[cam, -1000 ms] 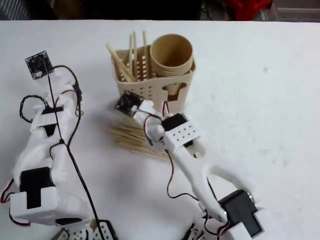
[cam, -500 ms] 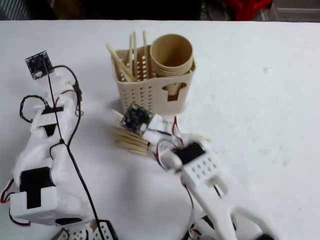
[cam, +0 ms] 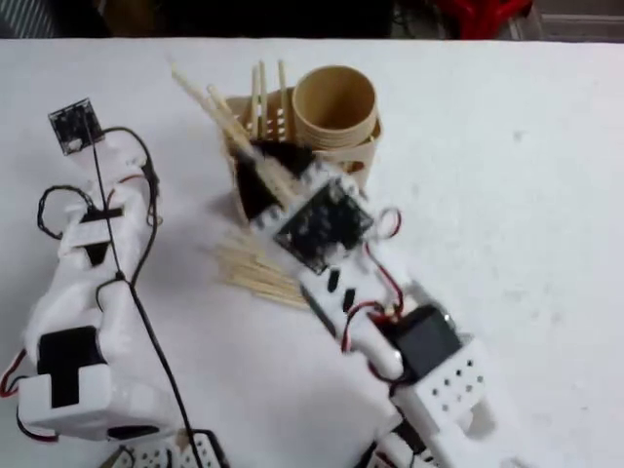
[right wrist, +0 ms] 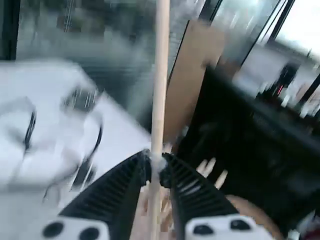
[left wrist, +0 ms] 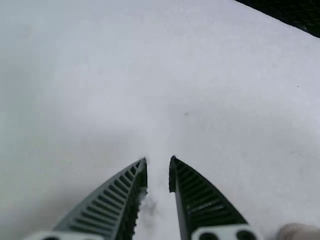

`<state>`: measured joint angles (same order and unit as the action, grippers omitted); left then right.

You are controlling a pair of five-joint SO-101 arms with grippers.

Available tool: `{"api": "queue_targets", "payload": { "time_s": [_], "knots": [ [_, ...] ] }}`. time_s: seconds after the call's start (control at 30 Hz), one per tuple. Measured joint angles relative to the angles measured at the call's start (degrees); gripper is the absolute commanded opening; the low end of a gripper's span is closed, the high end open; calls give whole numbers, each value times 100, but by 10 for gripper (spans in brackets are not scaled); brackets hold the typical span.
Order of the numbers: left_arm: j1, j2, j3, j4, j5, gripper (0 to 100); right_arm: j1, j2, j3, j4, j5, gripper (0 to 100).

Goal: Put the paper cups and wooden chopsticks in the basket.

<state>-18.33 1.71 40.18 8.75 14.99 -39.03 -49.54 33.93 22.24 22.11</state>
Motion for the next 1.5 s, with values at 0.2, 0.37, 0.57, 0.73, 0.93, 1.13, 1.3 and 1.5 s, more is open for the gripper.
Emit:
{"api": "queue_targets", "payload": {
  "time_s": [0.2,0.37,0.57,0.73,0.93,1.13,1.3,1.5],
  "knots": [
    [0,0,0,0,0,94,0,1873,-1670,-501,-9,18],
    [0,0,0,0,0,94,0,3191,-2857,-510,-9,18],
    [0,0,0,0,0,94,88,3631,-3015,-510,-9,22],
    [0,0,0,0,0,94,237,3640,-3042,-510,-9,46],
    [0,0,0,0,0,94,255,3640,-3051,-316,-193,112],
    [0,0,0,0,0,94,237,3640,-3059,-202,-431,112],
    [0,0,0,0,0,94,237,3640,-3059,88,-440,83],
    [0,0,0,0,0,94,237,3640,-3059,1978,-431,38]
  ]
}}
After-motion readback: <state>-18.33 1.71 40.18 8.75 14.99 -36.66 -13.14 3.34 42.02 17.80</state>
